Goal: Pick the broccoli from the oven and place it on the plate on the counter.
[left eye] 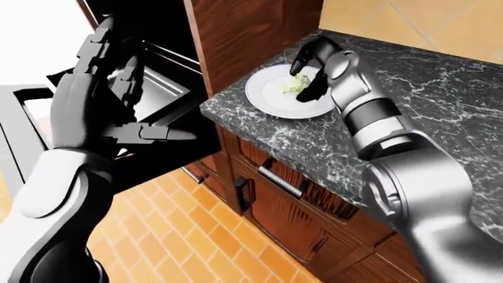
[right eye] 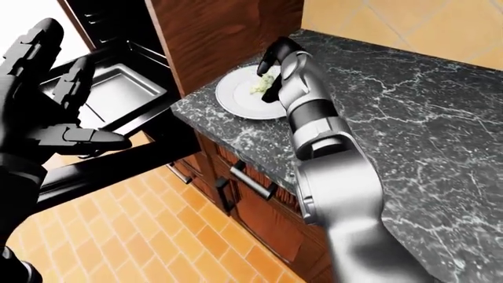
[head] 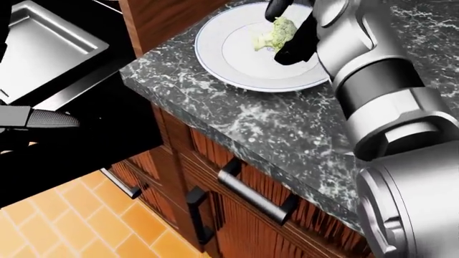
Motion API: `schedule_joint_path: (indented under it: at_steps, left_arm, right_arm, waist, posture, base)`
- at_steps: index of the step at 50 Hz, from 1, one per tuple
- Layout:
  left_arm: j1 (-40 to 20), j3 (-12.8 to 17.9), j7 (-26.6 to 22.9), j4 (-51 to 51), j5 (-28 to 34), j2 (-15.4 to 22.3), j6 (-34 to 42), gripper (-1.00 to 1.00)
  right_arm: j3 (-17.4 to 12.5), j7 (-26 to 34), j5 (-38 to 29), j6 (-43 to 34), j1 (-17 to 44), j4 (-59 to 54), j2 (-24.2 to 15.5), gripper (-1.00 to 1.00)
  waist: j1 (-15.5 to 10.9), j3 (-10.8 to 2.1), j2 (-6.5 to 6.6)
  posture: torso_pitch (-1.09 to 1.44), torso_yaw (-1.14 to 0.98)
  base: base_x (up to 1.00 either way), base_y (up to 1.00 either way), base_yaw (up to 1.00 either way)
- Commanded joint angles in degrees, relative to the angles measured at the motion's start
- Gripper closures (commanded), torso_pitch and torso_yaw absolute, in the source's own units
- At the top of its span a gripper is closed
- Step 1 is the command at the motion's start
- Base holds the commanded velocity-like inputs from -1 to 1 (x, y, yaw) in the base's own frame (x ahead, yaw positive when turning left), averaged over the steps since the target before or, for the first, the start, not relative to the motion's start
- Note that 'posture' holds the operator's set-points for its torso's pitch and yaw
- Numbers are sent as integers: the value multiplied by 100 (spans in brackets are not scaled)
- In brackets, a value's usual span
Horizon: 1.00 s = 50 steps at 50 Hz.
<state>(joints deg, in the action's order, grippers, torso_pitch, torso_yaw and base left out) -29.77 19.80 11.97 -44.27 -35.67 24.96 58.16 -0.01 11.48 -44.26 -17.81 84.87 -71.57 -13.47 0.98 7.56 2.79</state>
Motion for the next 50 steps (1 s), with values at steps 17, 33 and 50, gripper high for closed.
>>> schedule_joint_path:
  at_steps: [17, 33, 50]
  left_arm:
    - [-68, 229, -169, -36, 137, 65, -238, -100]
    - [54, 329, -257, -2, 124, 109, -326, -100]
    - [77, 365, -254, 16, 62, 149, -365, -100]
  right_arm:
    - [-26, -323, -88, 170, 441, -88, -1, 100]
    - [-39, -460, -59, 216, 407, -124, 80, 56]
    - [-19, -490, -68, 257, 285, -150, 104, 29]
  waist:
    - [-8, -210, 11]
    - [-13, -231, 10]
    - [-11, -235, 1]
  posture:
    - [12, 0]
    - [12, 0]
    - [12, 0]
  base:
    - [0, 0, 0]
    - [0, 0, 0]
    - [0, 0, 0]
